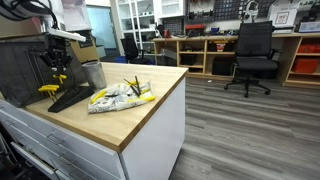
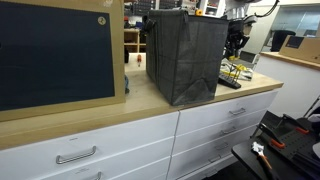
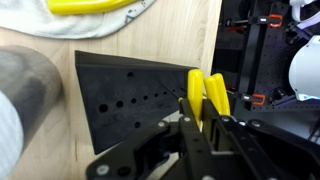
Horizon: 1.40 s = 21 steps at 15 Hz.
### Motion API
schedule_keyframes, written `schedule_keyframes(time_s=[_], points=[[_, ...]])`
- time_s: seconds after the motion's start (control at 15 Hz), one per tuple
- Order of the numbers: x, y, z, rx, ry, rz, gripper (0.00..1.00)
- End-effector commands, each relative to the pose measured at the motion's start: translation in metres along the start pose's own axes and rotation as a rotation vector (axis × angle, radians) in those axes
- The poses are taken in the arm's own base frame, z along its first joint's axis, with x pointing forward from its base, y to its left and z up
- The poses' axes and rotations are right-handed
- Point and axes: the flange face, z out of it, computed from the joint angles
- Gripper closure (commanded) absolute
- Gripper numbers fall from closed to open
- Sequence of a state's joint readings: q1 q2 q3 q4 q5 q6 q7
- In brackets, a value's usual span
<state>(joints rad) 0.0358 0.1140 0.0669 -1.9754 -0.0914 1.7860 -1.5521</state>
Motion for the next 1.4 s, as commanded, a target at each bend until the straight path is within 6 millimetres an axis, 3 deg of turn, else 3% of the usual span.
schedule_keyframes(time_s=[0.0,0.53,1.33], points=[[0.0,0.004,-0.013,-0.006,0.013,-0.012,0.96],[0.017,0.003,-0.011,0.017,0.039,-0.027,0.96],[0.011,0.001,-0.01,0.035,0.018,-0.005,0.96]])
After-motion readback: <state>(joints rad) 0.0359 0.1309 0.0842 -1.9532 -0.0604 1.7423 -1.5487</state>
